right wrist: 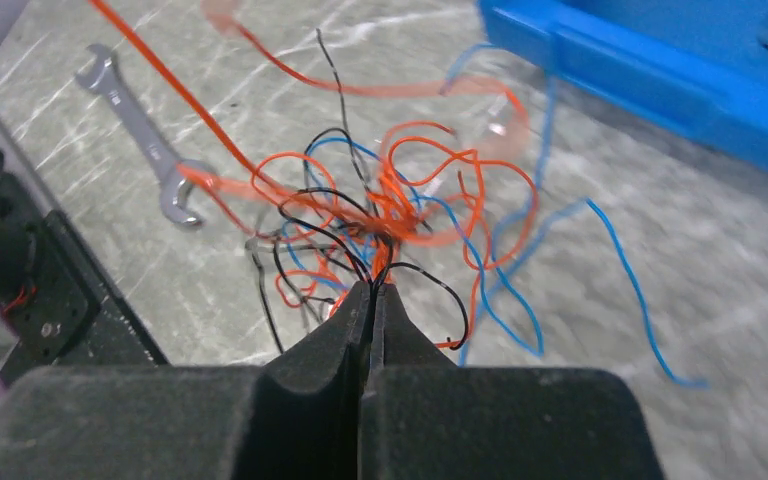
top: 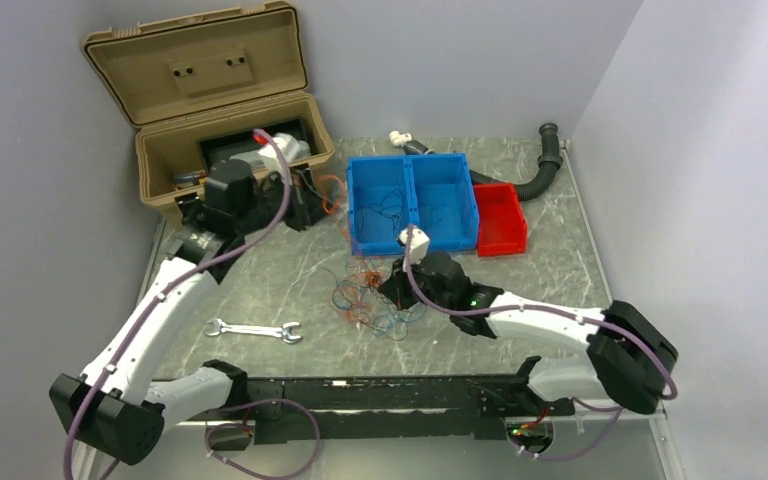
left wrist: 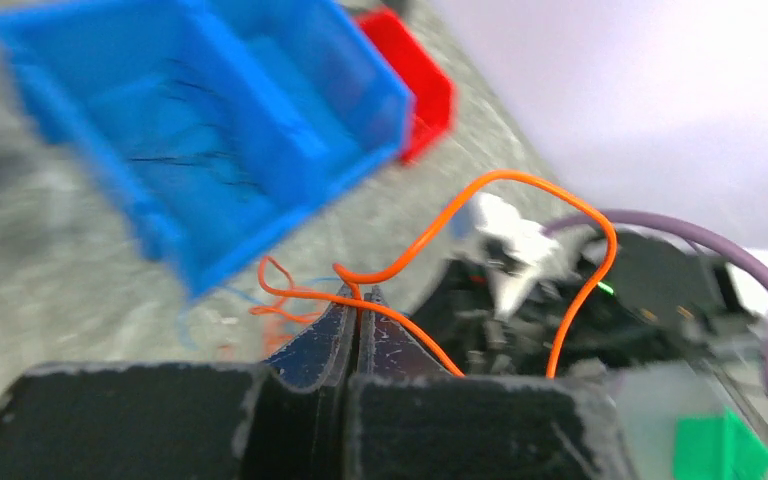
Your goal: Untangle the cables
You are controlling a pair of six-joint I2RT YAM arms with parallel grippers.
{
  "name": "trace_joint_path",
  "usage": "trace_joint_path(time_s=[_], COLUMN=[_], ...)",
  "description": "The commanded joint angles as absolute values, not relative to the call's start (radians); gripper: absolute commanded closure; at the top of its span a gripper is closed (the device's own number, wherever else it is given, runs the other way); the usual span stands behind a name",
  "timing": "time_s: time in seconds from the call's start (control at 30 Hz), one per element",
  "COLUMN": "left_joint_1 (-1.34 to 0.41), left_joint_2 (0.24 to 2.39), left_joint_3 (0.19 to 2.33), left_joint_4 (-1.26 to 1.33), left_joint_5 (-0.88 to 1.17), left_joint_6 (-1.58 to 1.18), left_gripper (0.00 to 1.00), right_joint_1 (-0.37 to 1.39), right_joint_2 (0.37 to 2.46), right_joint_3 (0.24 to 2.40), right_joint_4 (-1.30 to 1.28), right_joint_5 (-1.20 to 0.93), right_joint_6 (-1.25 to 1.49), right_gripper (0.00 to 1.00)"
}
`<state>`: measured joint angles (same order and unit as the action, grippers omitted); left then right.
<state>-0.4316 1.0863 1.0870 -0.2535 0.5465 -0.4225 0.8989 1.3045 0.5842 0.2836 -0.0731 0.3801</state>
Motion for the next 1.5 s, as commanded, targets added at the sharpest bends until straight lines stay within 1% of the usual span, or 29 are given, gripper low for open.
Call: trace_joint_path(time_s=[0.0,0.13,0.23,0.47,0.57,0.63,0.7,0.8,0.83,0.87,0.93,0.97,1.03,1.13,1.33,1.47], left_joint_1=[-0.288,-0.187,-0.123,-0.072,-0.068,-0.067,-0.067,-0.067,-0.067,-0.067,-0.067,-0.067,-0.067,-0.067,-0.070,-0.091], left_joint_2=[1.027,0.976,0.942,0.888,0.884,0.881,0.870,0.861,0.862,0.863,0.874,0.882,0.900,0.919,0.936,0.947], left_joint_3=[1.232,1.261,1.278,1.302,1.301,1.288,1.253,1.233,1.233,1.237,1.261,1.281,1.319,1.366,1.394,1.382], left_joint_4=[-0.424,-0.507,-0.564,-0.611,-0.610,-0.600,-0.543,-0.509,-0.497,-0.489,-0.481,-0.489,-0.511,-0.531,-0.481,-0.432], left_joint_5=[0.312,0.174,0.085,-0.031,-0.022,0.017,0.127,0.212,0.253,0.299,0.380,0.418,0.481,0.566,0.733,0.808], left_joint_6=[-0.367,-0.345,-0.337,-0.318,-0.314,-0.316,-0.304,-0.310,-0.304,-0.298,-0.289,-0.285,-0.272,-0.266,-0.313,-0.344], left_gripper=[1.00,1.00,1.00,1.00,1.00,1.00,1.00,1.00,1.00,1.00,1.00,1.00,1.00,1.00,1.00,1.00], right_joint_1=[0.884,0.845,0.814,0.736,0.722,0.723,0.723,0.723,0.723,0.723,0.723,0.723,0.722,0.723,0.722,0.722], right_joint_2=[1.161,1.058,0.983,0.838,0.807,0.793,0.783,0.786,0.788,0.787,0.777,0.772,0.770,0.779,0.819,0.904], right_joint_3=[0.519,0.522,0.520,0.507,0.509,0.503,0.494,0.494,0.495,0.498,0.502,0.506,0.524,0.576,0.663,0.741], right_joint_4=[0.125,-0.161,-0.325,-0.511,-0.562,-0.543,-0.478,-0.411,-0.386,-0.358,-0.302,-0.278,-0.235,-0.187,0.002,0.137], right_joint_5=[0.202,0.376,0.493,0.591,0.616,0.604,0.535,0.449,0.413,0.378,0.312,0.287,0.239,0.169,-0.095,-0.282], right_joint_6=[0.531,0.666,0.789,0.954,0.991,0.966,0.882,0.798,0.746,0.721,0.638,0.604,0.531,0.427,0.247,0.205], right_gripper=[1.00,1.00,1.00,1.00,1.00,1.00,1.00,1.00,0.93,0.78,0.43,0.34,0.28,0.23,0.16,0.14])
